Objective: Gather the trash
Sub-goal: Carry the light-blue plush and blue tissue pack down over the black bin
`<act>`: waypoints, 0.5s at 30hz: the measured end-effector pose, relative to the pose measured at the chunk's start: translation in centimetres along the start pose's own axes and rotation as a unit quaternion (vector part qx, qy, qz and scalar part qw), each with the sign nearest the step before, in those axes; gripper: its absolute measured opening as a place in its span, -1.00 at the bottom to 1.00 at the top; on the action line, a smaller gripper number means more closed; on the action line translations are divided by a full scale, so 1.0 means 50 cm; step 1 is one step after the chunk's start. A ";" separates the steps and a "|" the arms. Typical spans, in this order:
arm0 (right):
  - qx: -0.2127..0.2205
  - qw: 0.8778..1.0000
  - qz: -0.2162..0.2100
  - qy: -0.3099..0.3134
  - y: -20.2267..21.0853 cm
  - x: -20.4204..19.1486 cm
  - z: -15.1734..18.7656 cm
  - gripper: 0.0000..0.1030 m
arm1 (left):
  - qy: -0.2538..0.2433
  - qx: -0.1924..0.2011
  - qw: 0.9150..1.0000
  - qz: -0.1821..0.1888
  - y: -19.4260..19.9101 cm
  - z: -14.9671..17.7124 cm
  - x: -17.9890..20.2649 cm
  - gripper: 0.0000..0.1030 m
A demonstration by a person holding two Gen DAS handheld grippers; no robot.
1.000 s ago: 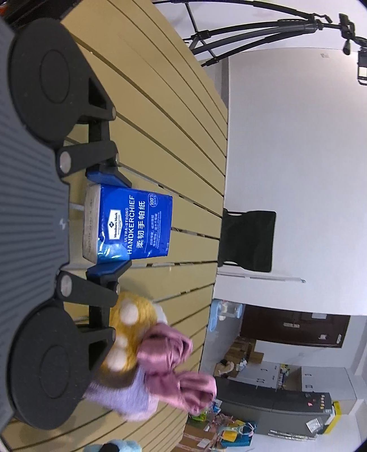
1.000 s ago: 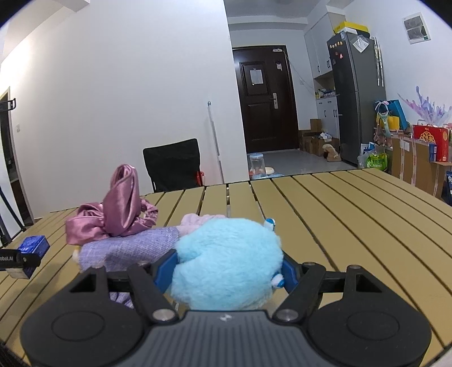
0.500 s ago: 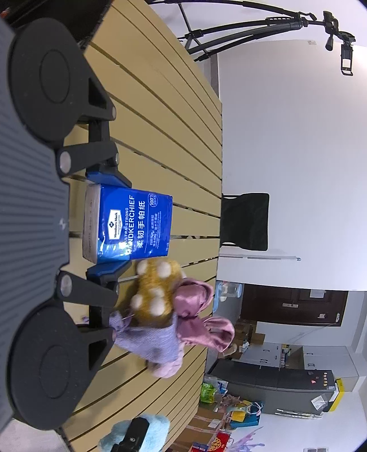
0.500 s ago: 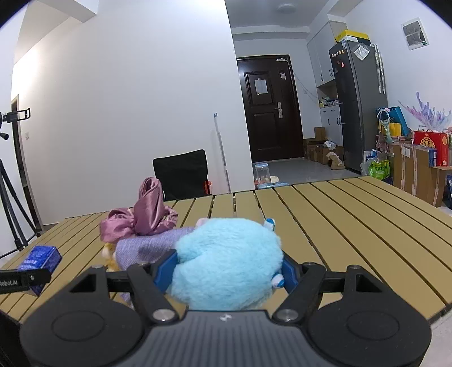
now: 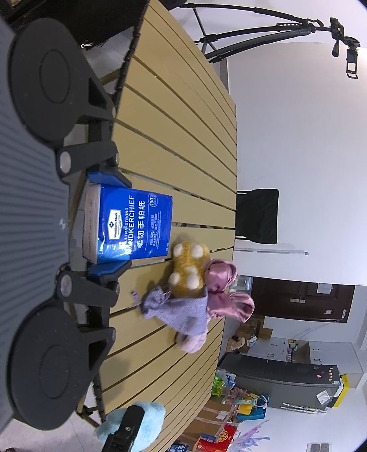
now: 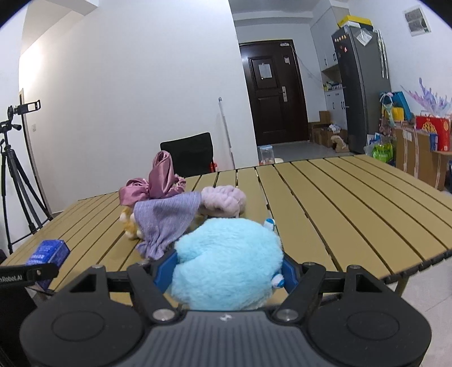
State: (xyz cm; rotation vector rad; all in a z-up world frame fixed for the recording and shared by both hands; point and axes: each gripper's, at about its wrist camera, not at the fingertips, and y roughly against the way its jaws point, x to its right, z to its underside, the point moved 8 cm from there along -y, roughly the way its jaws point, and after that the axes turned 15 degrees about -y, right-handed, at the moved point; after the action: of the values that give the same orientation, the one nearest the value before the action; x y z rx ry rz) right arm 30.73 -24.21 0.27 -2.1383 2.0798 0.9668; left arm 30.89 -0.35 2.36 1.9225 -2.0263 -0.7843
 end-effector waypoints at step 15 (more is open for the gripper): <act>-0.033 0.999 -0.002 0.027 0.080 -0.016 0.078 0.40 | -0.010 -0.040 0.999 -0.005 0.067 0.100 0.014 0.02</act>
State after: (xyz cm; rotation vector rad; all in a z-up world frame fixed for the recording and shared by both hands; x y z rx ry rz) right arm 25.55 -22.36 -0.94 -2.2240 2.0951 1.0012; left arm 25.35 0.00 -0.14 1.8890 -1.9674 -0.8779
